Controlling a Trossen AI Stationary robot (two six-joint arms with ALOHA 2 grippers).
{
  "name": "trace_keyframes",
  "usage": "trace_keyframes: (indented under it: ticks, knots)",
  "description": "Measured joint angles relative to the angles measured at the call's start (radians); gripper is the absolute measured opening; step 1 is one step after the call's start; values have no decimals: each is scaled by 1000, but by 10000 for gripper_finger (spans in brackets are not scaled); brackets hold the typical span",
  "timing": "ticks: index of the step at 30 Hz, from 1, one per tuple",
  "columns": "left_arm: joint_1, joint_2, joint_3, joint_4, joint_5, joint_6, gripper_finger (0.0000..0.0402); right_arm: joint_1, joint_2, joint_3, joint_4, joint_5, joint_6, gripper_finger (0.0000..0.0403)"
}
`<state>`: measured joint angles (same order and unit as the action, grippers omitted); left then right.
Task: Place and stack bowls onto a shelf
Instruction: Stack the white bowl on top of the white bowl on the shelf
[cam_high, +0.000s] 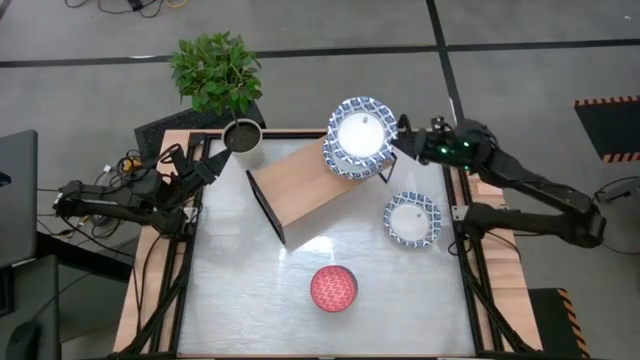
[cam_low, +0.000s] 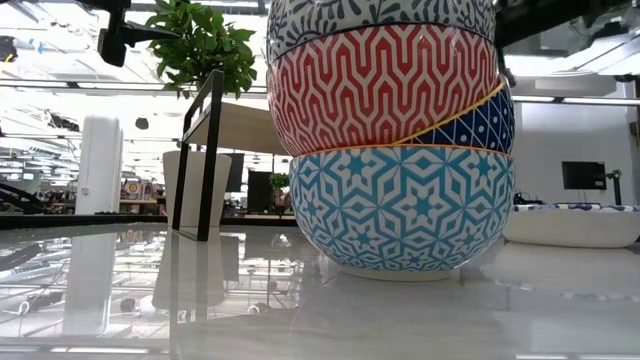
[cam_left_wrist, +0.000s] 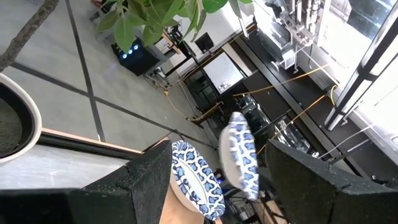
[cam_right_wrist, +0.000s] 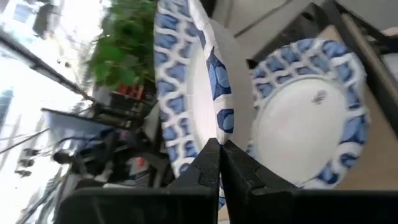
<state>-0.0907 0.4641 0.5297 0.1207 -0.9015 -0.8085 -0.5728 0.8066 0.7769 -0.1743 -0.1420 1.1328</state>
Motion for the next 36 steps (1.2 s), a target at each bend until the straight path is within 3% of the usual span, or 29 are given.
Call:
trace_keyframes:
  ticks: [12, 17, 27, 30, 36]
  knots:
    - [0, 0, 0, 0, 7, 19, 246, -60, 137, 0, 5, -90, 3, 46]
    - [0, 0, 0, 0, 7, 19, 246, -85, 152, 0, 0, -125, 2, 92]
    - [0, 0, 0, 0, 6, 28, 246, -115, 133, 0, -8, -128, -35, 229]
    - [0, 0, 0, 0, 6, 28, 246, -118, 105, 0, -42, -128, -56, 241]
    - [0, 0, 0, 0, 5, 28, 246, -82, 33, 0, -277, -124, -145, 244]
